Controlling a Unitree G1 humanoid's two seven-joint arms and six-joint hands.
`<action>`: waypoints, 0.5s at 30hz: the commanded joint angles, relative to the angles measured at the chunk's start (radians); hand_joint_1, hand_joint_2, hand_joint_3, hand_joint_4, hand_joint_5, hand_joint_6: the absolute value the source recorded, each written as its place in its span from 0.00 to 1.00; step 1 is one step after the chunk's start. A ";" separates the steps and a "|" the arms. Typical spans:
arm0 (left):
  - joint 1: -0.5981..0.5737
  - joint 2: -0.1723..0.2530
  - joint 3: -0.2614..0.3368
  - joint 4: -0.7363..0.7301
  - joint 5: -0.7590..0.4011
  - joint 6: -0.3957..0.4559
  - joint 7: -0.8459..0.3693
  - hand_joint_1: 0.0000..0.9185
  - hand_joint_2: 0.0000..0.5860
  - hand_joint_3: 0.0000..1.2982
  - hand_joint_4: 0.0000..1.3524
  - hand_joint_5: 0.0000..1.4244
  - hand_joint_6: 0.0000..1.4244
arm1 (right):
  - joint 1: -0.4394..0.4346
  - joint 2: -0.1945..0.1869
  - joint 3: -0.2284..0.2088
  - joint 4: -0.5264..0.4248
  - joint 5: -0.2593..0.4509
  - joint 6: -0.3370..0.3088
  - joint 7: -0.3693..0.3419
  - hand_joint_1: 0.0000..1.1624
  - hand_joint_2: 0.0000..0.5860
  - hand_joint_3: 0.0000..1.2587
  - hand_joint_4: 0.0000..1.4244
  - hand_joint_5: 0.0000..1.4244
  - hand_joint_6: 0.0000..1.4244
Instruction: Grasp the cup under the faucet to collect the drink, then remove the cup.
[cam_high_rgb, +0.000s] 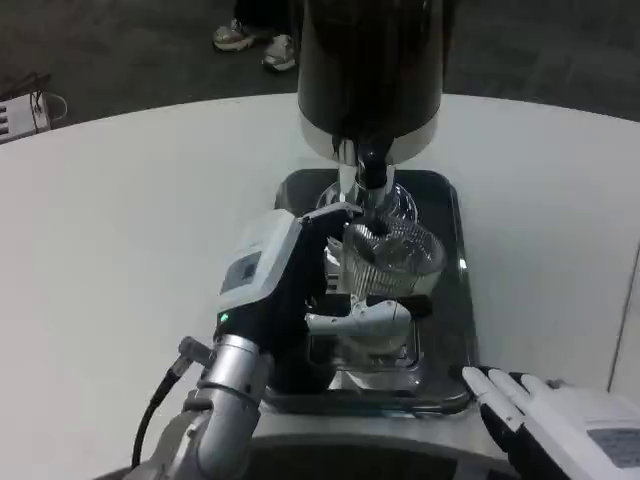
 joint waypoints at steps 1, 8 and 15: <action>-0.013 0.009 -0.014 0.002 0.011 0.013 0.051 0.62 0.00 0.75 0.82 0.89 1.00 | 0.011 0.022 -0.038 -0.014 0.039 -0.014 -0.004 0.40 0.85 0.00 0.00 0.00 0.00; 0.015 0.043 -0.015 -0.016 0.012 0.025 0.070 0.60 0.00 0.70 0.74 0.84 0.99 | 0.011 0.013 -0.075 -0.014 0.084 -0.009 0.006 0.40 0.85 0.00 0.00 0.00 0.00; 0.032 0.078 -0.004 -0.030 0.002 0.047 0.058 0.35 0.05 0.53 0.46 0.67 0.85 | -0.012 0.001 -0.072 -0.014 0.096 0.021 0.029 0.40 0.85 0.00 0.00 0.00 0.00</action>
